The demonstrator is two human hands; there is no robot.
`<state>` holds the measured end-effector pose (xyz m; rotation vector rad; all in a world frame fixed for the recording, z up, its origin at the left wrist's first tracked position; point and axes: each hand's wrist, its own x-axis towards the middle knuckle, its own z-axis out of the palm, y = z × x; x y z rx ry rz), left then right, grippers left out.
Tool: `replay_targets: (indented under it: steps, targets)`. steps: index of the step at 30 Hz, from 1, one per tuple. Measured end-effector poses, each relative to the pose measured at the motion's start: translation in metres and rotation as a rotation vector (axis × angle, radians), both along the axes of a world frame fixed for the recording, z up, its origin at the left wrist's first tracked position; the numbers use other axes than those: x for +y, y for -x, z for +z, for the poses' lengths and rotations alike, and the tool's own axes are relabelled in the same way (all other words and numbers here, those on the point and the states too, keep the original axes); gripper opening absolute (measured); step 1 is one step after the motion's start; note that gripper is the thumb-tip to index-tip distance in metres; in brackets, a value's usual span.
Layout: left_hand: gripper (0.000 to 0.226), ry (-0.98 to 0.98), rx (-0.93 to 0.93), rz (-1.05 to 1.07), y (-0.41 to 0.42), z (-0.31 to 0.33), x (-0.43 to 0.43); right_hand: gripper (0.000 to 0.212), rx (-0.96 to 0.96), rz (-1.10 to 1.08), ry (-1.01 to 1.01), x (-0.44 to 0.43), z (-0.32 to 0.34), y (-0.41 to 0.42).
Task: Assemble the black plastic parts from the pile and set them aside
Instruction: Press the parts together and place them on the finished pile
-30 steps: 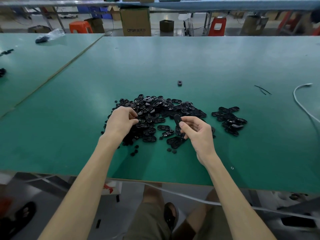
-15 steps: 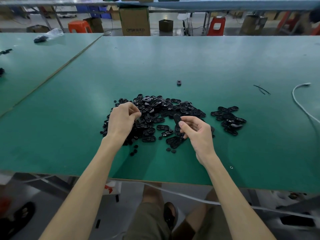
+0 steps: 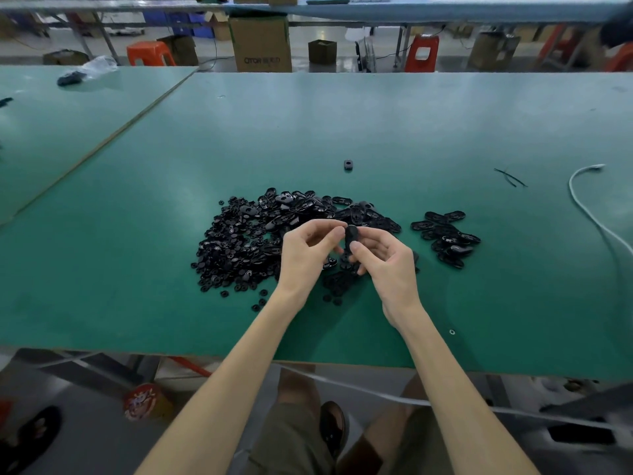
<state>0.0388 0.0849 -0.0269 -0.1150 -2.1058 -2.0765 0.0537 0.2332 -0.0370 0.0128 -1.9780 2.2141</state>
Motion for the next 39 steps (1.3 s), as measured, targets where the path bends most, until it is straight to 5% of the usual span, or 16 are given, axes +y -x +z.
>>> replay_targets:
  steps: [24, 39]
  targets:
    - [0.006, 0.026, 0.087, 0.065, -0.0054, -0.0076, 0.002, 0.009, -0.009, -0.048, 0.085, 0.0012, -0.0004, 0.0007]
    - [0.016, -0.008, 0.049, 0.065, -0.0061, -0.0049, 0.0036, 0.024, 0.013, -0.05, 0.03, 0.0023, -0.0005, 0.0002]
